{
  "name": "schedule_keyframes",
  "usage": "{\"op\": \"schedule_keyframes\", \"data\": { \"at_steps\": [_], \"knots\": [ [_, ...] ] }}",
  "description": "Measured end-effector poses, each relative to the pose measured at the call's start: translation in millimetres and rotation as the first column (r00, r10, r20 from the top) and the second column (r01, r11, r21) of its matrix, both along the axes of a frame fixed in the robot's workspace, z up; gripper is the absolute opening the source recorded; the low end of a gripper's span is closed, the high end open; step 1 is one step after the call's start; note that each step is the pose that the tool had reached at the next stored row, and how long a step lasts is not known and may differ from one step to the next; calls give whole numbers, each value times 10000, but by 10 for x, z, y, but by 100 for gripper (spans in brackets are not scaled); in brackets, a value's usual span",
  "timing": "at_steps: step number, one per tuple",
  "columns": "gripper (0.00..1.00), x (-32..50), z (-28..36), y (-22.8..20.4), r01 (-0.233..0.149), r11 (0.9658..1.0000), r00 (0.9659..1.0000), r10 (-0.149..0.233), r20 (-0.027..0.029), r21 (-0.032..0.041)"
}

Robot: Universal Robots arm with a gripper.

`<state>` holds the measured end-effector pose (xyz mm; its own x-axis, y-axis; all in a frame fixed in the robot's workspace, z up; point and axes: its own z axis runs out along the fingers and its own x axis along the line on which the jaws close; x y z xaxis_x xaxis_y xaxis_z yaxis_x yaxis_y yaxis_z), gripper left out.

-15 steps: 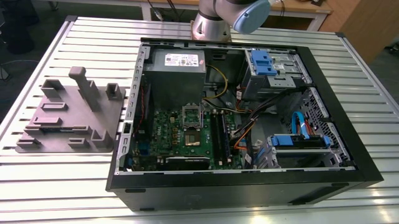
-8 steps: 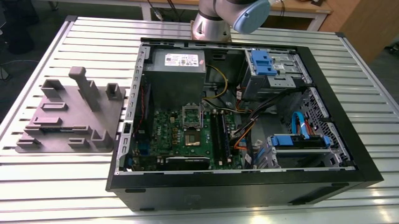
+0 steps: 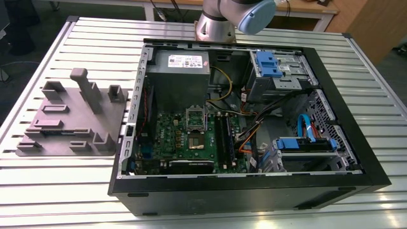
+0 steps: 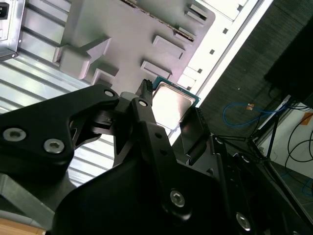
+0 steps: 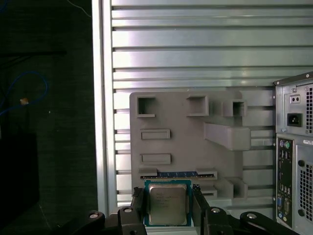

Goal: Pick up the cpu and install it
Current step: 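Pick up the cpu and move it towards the insertion slot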

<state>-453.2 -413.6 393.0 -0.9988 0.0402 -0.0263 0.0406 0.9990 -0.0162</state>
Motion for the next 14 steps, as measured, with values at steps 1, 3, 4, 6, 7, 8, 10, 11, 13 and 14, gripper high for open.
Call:
{"op": "schedule_keyframes", "data": {
  "at_steps": [1, 3, 4, 6, 7, 8, 10, 11, 13, 14],
  "knots": [
    [47, 2, 0, 0, 0, 10000, 10000, 0, 0, 0],
    [47, 7, 0, 0, 0, 10000, 10000, 0, -1, 0],
    [47, 8, 0, 0, 0, 10000, 10000, 0, 0, 0],
    [47, 10, 0, 0, 0, 10000, 10000, 0, 0, 0],
    [47, 11, 0, 0, 0, 10000, 10000, 0, 0, 0],
    [47, 11, 0, 0, 0, 10000, 10000, 0, 0, 0],
    [47, 25, 0, 0, 0, 10000, 10000, 0, 0, 0],
    [47, 25, 0, 0, 0, 10000, 10000, 0, 0, 0],
    [47, 34, 0, 0, 0, 10000, 10000, 0, 0, 0],
    [47, 35, 0, 0, 0, 10000, 10000, 0, 0, 0]
  ]
}}
